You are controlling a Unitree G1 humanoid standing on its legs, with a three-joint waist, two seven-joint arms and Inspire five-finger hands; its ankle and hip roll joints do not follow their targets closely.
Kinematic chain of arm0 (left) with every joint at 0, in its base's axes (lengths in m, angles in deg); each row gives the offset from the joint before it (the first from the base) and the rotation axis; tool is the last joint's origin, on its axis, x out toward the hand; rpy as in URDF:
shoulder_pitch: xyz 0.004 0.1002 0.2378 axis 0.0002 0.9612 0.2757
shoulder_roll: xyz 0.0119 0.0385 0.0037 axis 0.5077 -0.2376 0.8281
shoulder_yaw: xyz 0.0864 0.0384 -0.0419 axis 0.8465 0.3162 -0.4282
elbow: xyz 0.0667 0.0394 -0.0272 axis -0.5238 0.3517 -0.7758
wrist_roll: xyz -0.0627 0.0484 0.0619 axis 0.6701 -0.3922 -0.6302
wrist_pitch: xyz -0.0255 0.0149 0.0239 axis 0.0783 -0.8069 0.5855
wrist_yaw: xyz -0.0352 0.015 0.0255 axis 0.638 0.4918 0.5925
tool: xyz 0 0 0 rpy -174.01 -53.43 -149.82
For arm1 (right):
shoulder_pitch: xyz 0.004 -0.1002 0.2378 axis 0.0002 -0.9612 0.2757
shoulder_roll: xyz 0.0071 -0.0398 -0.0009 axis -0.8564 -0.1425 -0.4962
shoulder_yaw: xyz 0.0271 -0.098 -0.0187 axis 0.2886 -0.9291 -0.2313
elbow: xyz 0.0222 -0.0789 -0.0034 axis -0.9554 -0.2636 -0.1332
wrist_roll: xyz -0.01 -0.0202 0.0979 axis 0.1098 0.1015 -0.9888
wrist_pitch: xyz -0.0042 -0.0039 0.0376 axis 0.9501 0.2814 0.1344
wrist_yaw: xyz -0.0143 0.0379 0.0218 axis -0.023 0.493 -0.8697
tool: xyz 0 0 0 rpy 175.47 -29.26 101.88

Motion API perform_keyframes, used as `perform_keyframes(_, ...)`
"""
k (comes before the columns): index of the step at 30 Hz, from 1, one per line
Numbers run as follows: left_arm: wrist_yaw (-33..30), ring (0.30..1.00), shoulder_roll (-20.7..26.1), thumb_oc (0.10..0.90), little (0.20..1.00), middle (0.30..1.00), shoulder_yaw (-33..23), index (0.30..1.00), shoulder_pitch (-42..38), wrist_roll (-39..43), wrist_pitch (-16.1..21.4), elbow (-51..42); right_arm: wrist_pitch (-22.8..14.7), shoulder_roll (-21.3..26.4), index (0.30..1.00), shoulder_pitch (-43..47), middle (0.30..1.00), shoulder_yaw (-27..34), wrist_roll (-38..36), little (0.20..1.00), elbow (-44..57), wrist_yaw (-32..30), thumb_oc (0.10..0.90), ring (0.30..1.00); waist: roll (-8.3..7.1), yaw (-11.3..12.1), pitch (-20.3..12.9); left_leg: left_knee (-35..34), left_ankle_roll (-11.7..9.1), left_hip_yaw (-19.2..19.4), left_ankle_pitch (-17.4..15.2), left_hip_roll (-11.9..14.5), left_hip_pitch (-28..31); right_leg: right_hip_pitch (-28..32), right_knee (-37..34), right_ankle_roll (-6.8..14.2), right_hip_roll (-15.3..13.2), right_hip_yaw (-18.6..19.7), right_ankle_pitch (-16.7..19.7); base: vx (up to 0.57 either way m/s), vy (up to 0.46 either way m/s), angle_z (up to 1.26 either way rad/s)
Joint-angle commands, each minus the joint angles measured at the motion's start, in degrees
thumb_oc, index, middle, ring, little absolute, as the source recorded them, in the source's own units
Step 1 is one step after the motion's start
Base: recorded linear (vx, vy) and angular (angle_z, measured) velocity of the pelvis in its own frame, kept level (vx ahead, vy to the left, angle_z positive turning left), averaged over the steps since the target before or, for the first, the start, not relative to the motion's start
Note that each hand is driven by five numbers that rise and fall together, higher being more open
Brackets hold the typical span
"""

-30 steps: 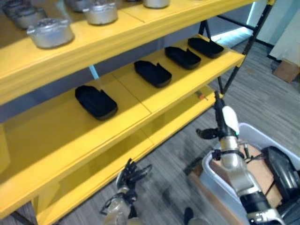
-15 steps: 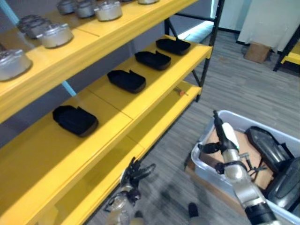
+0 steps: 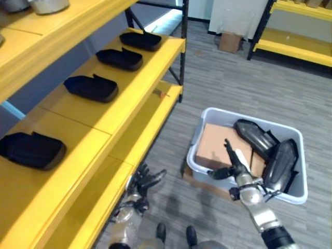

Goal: Move parts from the plastic box to the shelf.

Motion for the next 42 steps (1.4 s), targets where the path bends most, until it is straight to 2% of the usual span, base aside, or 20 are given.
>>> perform_keyframes(1, 0.61, 1.0, 0.44, 0.9, 1.0, 1.0, 0.79, 1.0, -3.09, -0.91, 3.95, -3.83, -5.44, 0.33, 1.0, 4.64, 1.0, 1.34, -1.23, 1.0, 3.29, -1.35, 0.9, 1.0, 1.01, 0.92, -6.43, 1.48, -0.58, -1.15, 0.12, -2.41, -4.07, 3.16, -0.1, 0.83, 1.11, -1.8, 0.94, 0.09, 0.146, -0.25)
perform_keyframes(5, 0.36, 1.0, 0.7, 0.9, 1.0, 1.0, 1.66, 1.0, -4.01, -1.16, 3.59, -3.76, -5.67, -0.35, 1.0, 5.75, 1.0, 0.27, -0.64, 1.0, 4.15, -1.41, 0.9, 1.0, 1.72, -0.07, -5.16, 2.55, -0.82, -1.06, 0.22, -2.9, -3.65, 2.77, 0.83, 0.95, 0.39, -1.19, 2.09, 0.04, 0.109, -0.22)
perform_keyframes(8, 0.22, 1.0, 0.5, 0.9, 1.0, 1.0, 1.0, 1.0, -3.63, -1.45, 3.62, -3.76, -5.81, -0.53, 1.0, 6.69, 1.0, -0.58, -0.27, 1.0, 3.88, -1.07, 0.9, 1.0, 2.69, 0.18, -4.3, 2.3, -1.08, 0.19, 0.3, -2.5, -2.28, 1.73, 4.85, 1.05, 0.09, -3.9, 1.2, 0.03, 0.083, -0.36)
perform_keyframes(9, -0.04, 1.0, 0.16, 0.9, 1.0, 1.0, 0.31, 1.0, -3.02, -1.79, 3.56, -3.78, -5.72, -0.83, 1.0, 7.75, 1.0, -1.45, 0.14, 1.0, 3.69, -0.6, 0.9, 1.0, 3.59, 0.69, -3.99, 1.94, -1.41, 1.5, 0.41, -1.84, -1.13, 1.14, 5.93, 0.7, -1.36, -7.96, 0.43, 0.07, 0.118, -0.76)
perform_keyframes(10, -0.06, 1.0, -0.08, 0.9, 1.0, 1.0, -0.22, 1.0, -2.31, -2.18, 3.72, -3.77, -5.65, -1.17, 1.0, 8.1, 1.0, -2.08, 0.48, 1.0, 3.56, -0.13, 0.9, 1.0, 4.15, 1.0, -3.85, 1.59, -1.59, 2.5, 0.09, -1.3, -0.05, 1.07, 6.01, 0.33, -2.58, -9.86, -0.13, 0.18, 0.108, -1.3)
perform_keyframes(11, -0.14, 1.0, -1.08, 0.9, 1.0, 1.0, -0.64, 1.0, -1.03, -2.68, 4.38, -3.81, -5.44, -1.91, 1.0, 9.8, 1.0, -3.53, 1.03, 1.0, 3.22, 0.42, 0.9, 1.0, 6.07, 1.06, -3.79, -0.47, -2.04, 3.6, -0.94, 0.36, 2.1, -1.01, 2.99, 0.34, -5.59, -12.09, -0.9, 0.18, 0.059, -1.49)
perform_keyframes(15, -0.85, 1.0, -1.52, 0.9, 1.0, 1.0, -0.51, 1.0, -1.81, -2.08, 4.89, -3.18, -5.55, -3.02, 1.0, 11.25, 1.0, -3.85, 1.47, 1.0, 3.03, -0.2, 0.9, 1.0, 8.37, -0.62, -2.91, -0.47, -2.78, 3.3, -1.12, 2.55, 3.6, -9.44, -0.1, 1.39, -10.05, -12.84, -1.1, 0.13, -0.032, -0.8)
perform_keyframes(17, -0.95, 1.0, -1.63, 0.9, 1.0, 1.0, -0.79, 1.0, -1.91, -2.09, 5.3, -2.56, -5.44, -3.44, 1.0, 11.01, 1.0, -3.84, 1.46, 1.0, 3.25, 0.0, 0.9, 1.0, 8.4, -1.03, -2.97, -0.47, -3.08, 3.88, -1.41, 3.43, 4.91, -12.64, -0.1, 1.81, -11.75, -13.82, -1.06, 0.15, -0.149, -0.12)
perform_keyframes(21, -1.05, 1.0, -1.85, 0.9, 1.0, 1.0, -0.92, 1.0, -1.78, -2.8, 5.54, -2.38, -5.38, -2.92, 1.0, 10.28, 1.0, -3.6, 2.25, 1.0, 3.22, 0.22, 0.9, 1.0, 6.39, -1.43, -3.92, -0.09, -3.86, 4.47, -0.95, 4.36, 7.16, -10.06, -0.1, 1.89, -12.03, -15.65, 0.19, 0.23, -0.219, 0.14)
perform_keyframes(25, -0.89, 1.0, -3.58, 0.9, 1.0, 1.0, -1.45, 1.0, -0.76, -3.52, 5.18, -2.72, -5.29, -1.24, 1.0, 9.75, 1.0, -4.01, 1.86, 1.0, 3.46, 0.85, 0.9, 1.0, 6.18, -2.84, -4.78, 1.26, -3.86, 4.48, -0.41, 6.59, 7.69, -7.63, 0.38, 2.81, -10.76, -16.61, 2.64, 0.22, -0.218, 0.44)
perform_keyframes(28, -0.71, 1.0, -4.74, 0.9, 1.0, 1.0, -2.07, 1.0, 1.38, -4.49, 4.42, -4.44, -5.32, 0.81, 1.0, 8.94, 1.0, -4.16, 2.02, 1.0, 4.19, 1.55, 0.9, 1.0, 5.87, -3.51, -5.54, 3.21, -3.09, 4.84, 0.16, 9.91, 8.57, -6.56, 4.96, 3.84, -8.73, -16.76, 2.59, 0.32, -0.351, -0.23)
perform_keyframes(32, -0.42, 1.0, -5.26, 0.9, 1.0, 1.0, -2.37, 1.0, 2.38, -5.19, 4.03, -4.76, -5.37, 2.52, 1.0, 8.21, 1.0, -4.07, 1.81, 1.0, 4.42, 1.44, 0.9, 1.0, 4.72, -3.63, -4.16, 7.99, -2.36, 5.94, 0.33, 12.05, 8.14, -5.77, 8.3, 4.22, -8.03, -16.26, 2.41, 0.2, -0.272, -0.11)
perform_keyframes(34, -0.19, 1.0, -5.44, 0.9, 1.0, 1.0, -2.34, 1.0, 2.84, -5.41, 3.7, -4.79, -5.34, 3.57, 1.0, 7.26, 1.0, -3.79, 1.98, 1.0, 5.13, 1.61, 0.9, 1.0, 3.11, -3.22, -3.27, 14.65, -2.44, 6.43, 0.46, 12.24, 6.52, -3.94, 8.19, 3.67, -8.36, -16.68, 2.59, 0.14, -0.24, 0.17)
perform_keyframes(35, -0.2, 1.0, -5.43, 0.9, 1.0, 1.0, -2.33, 1.0, 2.85, -5.41, 3.7, -4.8, -5.34, 3.56, 1.0, 7.25, 1.0, -3.78, 1.98, 1.0, 5.14, 1.62, 0.9, 1.0, 3.12, -3.29, -3.26, 14.93, -2.44, 6.3, 0.32, 12.28, 6.34, -3.91, 8.17, 3.67, -8.35, -16.77, 2.6, 0.07, -0.206, 0.21)
perform_keyframes(36, -0.06, 1.0, -5.21, 0.9, 1.0, 1.0, -2.0, 1.0, 2.77, -5.24, 3.65, -4.79, -5.34, 3.97, 1.0, 6.92, 1.0, -3.37, 2.01, 1.0, 5.4, 1.46, 0.9, 1.0, 1.93, -2.72, -2.24, 19.6, -2.7, 6.03, -0.17, 11.51, 4.11, -2.88, 8.02, 3.29, -8.78, -17.02, 2.78, 0.0, -0.31, 0.24)
perform_keyframes(37, -0.19, 1.0, -4.57, 0.9, 1.0, 1.0, -1.05, 1.0, 2.18, -4.54, 3.51, -4.98, -5.29, 4.21, 1.0, 6.4, 1.0, -2.46, 2.22, 1.0, 6.41, 0.87, 0.9, 1.0, -0.46, -1.13, 0.93, 28.23, -3.03, 5.11, -1.64, 9.12, 0.15, -0.77, 7.95, 2.73, -9.61, -17.68, 3.38, 0.02, -0.387, 0.27)
perform_keyframes(38, -0.04, 1.0, -4.39, 0.9, 1.0, 1.0, -0.59, 1.0, 2.32, -4.42, 3.5, -4.91, -5.36, 4.17, 1.0, 6.39, 1.0, -2.18, 2.34, 1.0, 6.62, 0.77, 0.9, 1.0, -1.11, -0.53, 1.95, 30.1, -3.19, 5.61, -1.95, 8.7, -0.54, 0.06, 7.85, 2.69, -9.73, -17.87, 3.5, 0.05, -0.378, 0.29)
perform_keyframes(39, 0.02, 1.0, -3.76, 0.9, 1.0, 1.0, -0.39, 1.0, 2.35, -3.99, 3.47, -5.05, -5.19, 4.06, 1.0, 6.28, 1.0, -0.93, 2.87, 1.0, 6.47, 0.3, 0.9, 1.0, -2.04, 0.18, 3.27, 24.74, -2.75, 6.58, -3.83, 9.64, -3.27, 1.99, 6.61, 2.77, -9.6, -17.83, 3.09, 0.16, -0.167, 0.58)
perform_keyframes(40, 0.22, 1.0, -3.57, 0.9, 1.0, 1.0, -0.17, 1.0, 2.8, -3.85, 3.29, -5.73, -5.09, 4.3, 1.0, 5.76, 1.0, 0.23, 3.01, 1.0, 5.89, -0.14, 0.9, 1.0, -1.71, 0.73, 3.48, 16.02, -2.55, 6.32, -3.29, 11.18, -3.45, 3.6, 5.16, 3.12, -8.5, -17.27, 3.05, 0.18, -0.068, 0.44)
perform_keyframes(42, 0.27, 1.0, -3.69, 0.9, 1.0, 1.0, -0.28, 1.0, 2.97, -4.19, 3.46, -5.87, -4.97, 4.43, 1.0, 5.43, 1.0, 0.98, 3.02, 1.0, 5.27, -0.67, 0.9, 1.0, -1.2, 0.81, 3.03, 9.24, -3.32, 6.01, -0.44, 13.7, -6.49, 5.06, 4.15, 3.3, -7.95, -16.81, 3.28, 0.16, 0.061, 0.18)
